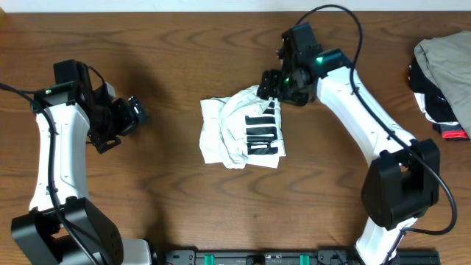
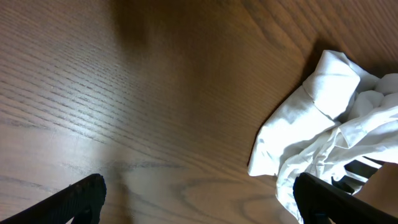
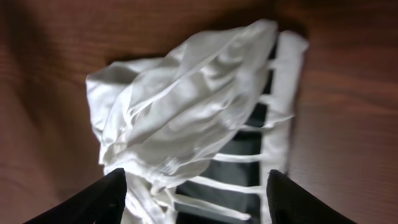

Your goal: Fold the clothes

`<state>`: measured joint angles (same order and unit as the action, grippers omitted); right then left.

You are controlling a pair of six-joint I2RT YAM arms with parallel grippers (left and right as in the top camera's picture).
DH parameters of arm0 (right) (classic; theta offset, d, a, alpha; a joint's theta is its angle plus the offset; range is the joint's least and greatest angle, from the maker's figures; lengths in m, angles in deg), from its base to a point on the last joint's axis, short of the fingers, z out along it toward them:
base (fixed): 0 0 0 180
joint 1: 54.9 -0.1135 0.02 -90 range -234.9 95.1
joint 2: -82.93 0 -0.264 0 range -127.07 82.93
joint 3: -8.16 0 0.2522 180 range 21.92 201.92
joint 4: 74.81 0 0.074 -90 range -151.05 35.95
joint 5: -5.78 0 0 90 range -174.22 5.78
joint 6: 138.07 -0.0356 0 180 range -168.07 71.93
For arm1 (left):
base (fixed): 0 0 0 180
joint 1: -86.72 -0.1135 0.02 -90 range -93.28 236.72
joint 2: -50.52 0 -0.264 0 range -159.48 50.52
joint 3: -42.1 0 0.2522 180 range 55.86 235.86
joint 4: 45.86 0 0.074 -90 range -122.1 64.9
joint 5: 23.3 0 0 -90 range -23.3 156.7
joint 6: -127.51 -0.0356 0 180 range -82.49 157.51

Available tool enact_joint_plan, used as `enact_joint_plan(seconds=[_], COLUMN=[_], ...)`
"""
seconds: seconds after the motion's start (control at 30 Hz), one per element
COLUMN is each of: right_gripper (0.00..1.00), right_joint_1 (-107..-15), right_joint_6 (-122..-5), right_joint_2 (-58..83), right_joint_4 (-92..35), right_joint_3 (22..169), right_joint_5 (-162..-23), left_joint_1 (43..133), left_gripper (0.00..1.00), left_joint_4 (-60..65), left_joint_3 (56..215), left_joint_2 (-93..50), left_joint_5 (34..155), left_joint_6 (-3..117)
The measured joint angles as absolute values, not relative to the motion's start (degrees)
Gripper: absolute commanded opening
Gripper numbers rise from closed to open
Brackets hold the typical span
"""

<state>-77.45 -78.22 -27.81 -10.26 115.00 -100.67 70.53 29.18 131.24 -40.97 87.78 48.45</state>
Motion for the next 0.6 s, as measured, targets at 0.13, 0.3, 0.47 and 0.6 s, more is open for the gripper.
enact_joint_plan(seconds=[0.13,0.3,0.47,0.6], right_gripper=[0.71,0.70,0.69,0.60], right_joint_1=[-78.4,-78.6,-78.7,-78.7], right_joint_6=[-80.8,-85.1,-88.3,-89.8], right_joint_2=[-28.0,-30.3,-32.8,-33.4], right_joint_4=[-10.7,-11.9,-12.9,-13.9], right_joint_3=[114.5,114.3,113.6,113.6], right_joint_5=[-101.5,-102.5,-103.0,-103.3], left_joint_1=[70.5,70.5,70.5,70.5], left_gripper=[0.98,0.98,0.98,0.98], left_joint_4=[29.2,29.2,29.2,29.2], left_joint_3=[131.2,131.2,131.2,131.2], left_joint_2=[-41.0,-41.0,-41.0,-41.0], left_joint_5=[87.8,87.8,87.8,87.8], left_joint_6=[48.5,48.5,48.5,48.5])
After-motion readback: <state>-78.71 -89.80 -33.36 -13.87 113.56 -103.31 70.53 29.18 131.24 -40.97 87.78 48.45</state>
